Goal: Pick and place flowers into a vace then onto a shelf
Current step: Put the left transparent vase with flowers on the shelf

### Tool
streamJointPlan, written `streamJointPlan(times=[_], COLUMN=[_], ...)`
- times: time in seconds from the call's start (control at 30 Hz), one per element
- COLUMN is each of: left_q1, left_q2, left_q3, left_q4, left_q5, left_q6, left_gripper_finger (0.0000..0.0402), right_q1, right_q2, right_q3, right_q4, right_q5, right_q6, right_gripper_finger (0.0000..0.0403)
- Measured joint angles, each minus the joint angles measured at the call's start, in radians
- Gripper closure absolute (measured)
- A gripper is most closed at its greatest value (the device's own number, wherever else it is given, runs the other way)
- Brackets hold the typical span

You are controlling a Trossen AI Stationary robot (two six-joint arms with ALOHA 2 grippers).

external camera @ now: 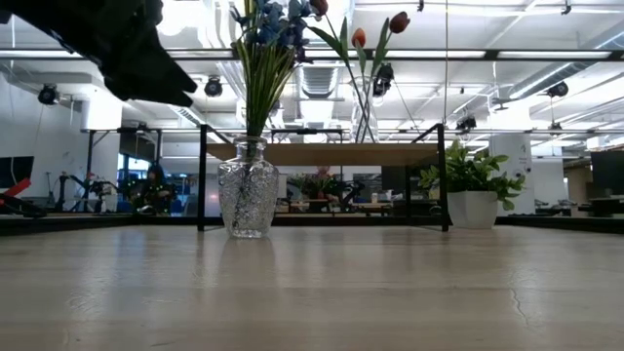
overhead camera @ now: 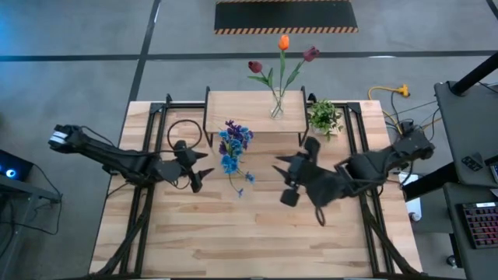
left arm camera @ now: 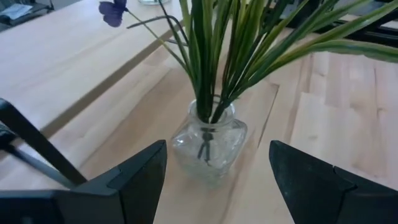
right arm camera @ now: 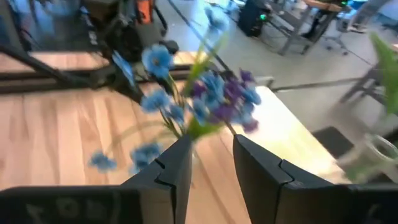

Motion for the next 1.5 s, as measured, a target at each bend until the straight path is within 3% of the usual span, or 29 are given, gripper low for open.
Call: streamJointPlan(times=[0.2, 0.33, 0.7, 0.83, 0.97, 1.13, 1.5], left_q1=[0.0, 0.0, 0.0, -0.001, -0.002, -0.008, -0.025], left_q2=[0.085, 0.129, 0.189, 0.22, 0.28, 0.351, 0.497], left_q3=[0.02, 0.048, 0.119, 0.121, 0.126, 0.138, 0.136], left_q4=[0.018, 0.032, 0.032, 0.031, 0.031, 0.033, 0.173], left_q5=[-0.004, -0.011, -0.095, -0.096, -0.104, -0.184, -0.226], left_q6=[-0.062, -0.149, -0.236, -0.282, -0.285, -0.284, -0.195], left_gripper_finger=[0.0135, 0.0135, 0.0135, 0.0135, 0.0135, 0.0135, 0.0135], right_q1=[0.076, 0.1, 0.071, 0.068, 0.069, 0.067, 0.025], right_q2=[-0.108, -0.24, -0.722, -0.837, -0.92, -0.992, -1.022], right_q3=[-0.071, -0.186, -0.682, -0.809, -0.912, -0.998, -1.073], right_q4=[-0.167, -0.156, 0.303, 0.382, 0.5, 0.607, 0.664], right_q5=[0.028, -0.059, -0.362, -0.361, -0.291, -0.235, -0.23], right_q6=[0.08, 0.066, -0.133, -0.122, -0.122, -0.099, 0.008], right_gripper_finger=[0.0298, 0.0294, 0.0296, 0.0302, 0.0307, 0.031, 0.0301])
